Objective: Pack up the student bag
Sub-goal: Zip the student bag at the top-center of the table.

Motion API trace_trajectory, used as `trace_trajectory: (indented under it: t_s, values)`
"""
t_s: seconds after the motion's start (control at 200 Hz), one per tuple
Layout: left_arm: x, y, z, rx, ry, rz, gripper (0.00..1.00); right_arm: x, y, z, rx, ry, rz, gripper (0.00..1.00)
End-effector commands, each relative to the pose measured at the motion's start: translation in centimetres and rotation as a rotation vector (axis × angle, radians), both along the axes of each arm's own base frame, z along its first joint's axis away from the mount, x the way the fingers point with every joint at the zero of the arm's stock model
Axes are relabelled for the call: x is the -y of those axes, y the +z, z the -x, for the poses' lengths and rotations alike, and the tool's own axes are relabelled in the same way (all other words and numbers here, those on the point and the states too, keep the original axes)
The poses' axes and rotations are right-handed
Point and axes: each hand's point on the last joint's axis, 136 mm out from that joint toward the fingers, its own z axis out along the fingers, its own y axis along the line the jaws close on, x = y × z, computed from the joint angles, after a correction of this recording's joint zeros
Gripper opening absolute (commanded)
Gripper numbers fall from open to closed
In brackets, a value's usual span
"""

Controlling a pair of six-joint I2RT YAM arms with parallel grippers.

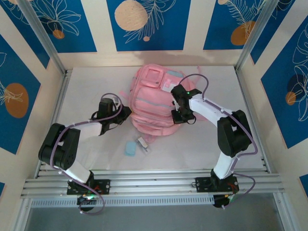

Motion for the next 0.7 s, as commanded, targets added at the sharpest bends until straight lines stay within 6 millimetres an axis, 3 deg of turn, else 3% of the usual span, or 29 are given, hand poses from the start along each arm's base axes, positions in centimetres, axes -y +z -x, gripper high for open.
trace_trajectory:
  t_s: [0.0, 0.28, 0.445, 0.565, 0.695]
  values:
    - [-2.3, 2.9, -2.0, 0.092, 0.039, -0.036, 0.0, 6.0, 0.3, -2.0, 0.042, 0.106, 0.273, 0.0]
    - [-1.9, 3.4, -2.1, 0.093, -0.018, -0.054, 0.0, 7.9, 1.2, -11.6, 0.248, 0.346, 0.287, 0.0]
    - [-1.9, 3.3, -2.0, 0.09, -0.028, -0.064, 0.0, 9.4, 3.2, -17.4, 0.369, 0.244, 0.219, 0.0]
    - [-2.4, 3.2, -1.9, 0.083, -0.021, -0.058, 0.0, 10.5, 3.1, -19.0, 0.365, 0.203, 0.241, 0.0]
    - [-2.9, 3.5, -2.1, 0.087, -0.012, -0.055, 0.0, 10.6, 2.2, -18.6, 0.32, 0.185, 0.234, 0.0]
